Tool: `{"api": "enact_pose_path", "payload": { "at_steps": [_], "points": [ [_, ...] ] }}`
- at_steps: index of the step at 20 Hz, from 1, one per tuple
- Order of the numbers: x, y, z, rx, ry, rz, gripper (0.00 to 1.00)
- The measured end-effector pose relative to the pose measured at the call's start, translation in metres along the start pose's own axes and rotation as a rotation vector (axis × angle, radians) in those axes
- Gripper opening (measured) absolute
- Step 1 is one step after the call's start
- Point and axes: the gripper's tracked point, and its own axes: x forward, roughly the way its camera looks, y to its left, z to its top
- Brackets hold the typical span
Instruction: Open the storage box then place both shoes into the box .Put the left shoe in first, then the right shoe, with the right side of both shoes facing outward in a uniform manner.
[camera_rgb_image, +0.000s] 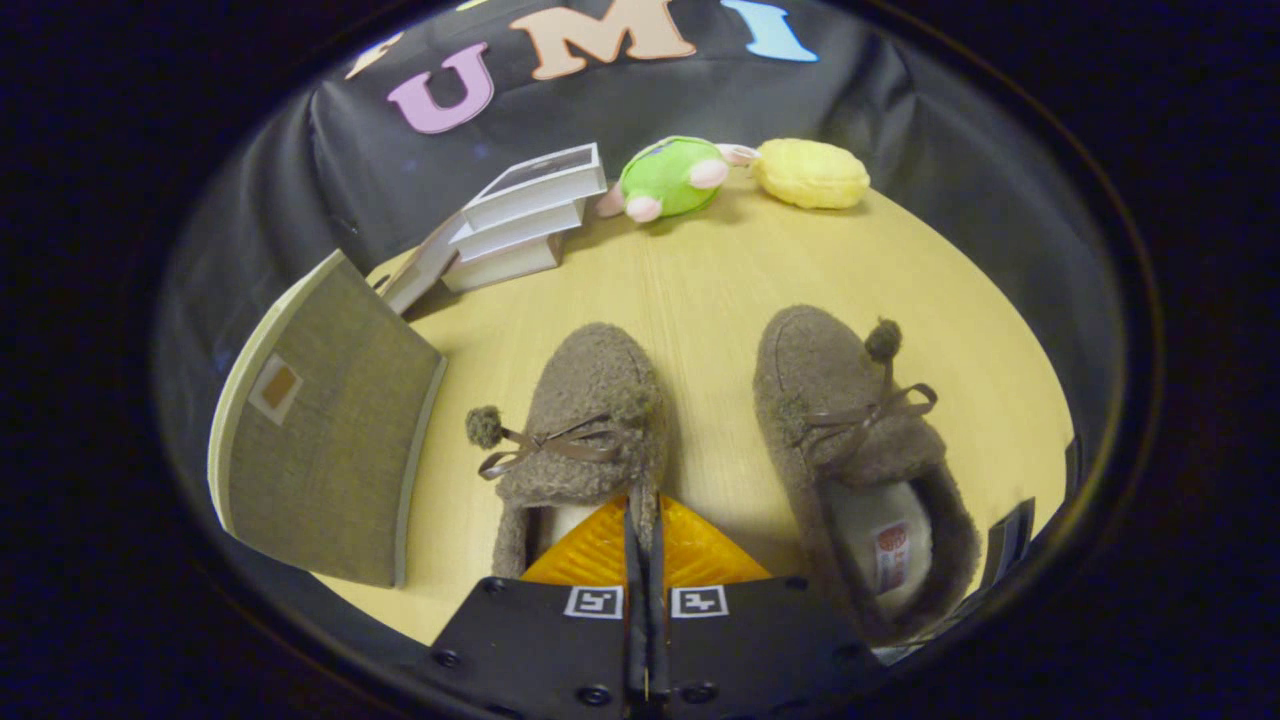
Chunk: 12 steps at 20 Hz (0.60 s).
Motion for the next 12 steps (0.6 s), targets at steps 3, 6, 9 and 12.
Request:
{"api": "enact_pose_path", "payload": {
  "at_steps": [3,6,9,12],
  "points": [
    [-0.017,0.009,0.011,0.059,-0.005,0.004,0.04],
    [-0.039,0.021,0.025,0.114,-0.02,0.023,0.04],
    [-0.06,0.04,0.04,0.155,-0.04,0.044,0.04],
    [-0.084,0.061,0.056,0.179,-0.067,0.07,0.04]
  ]
}}
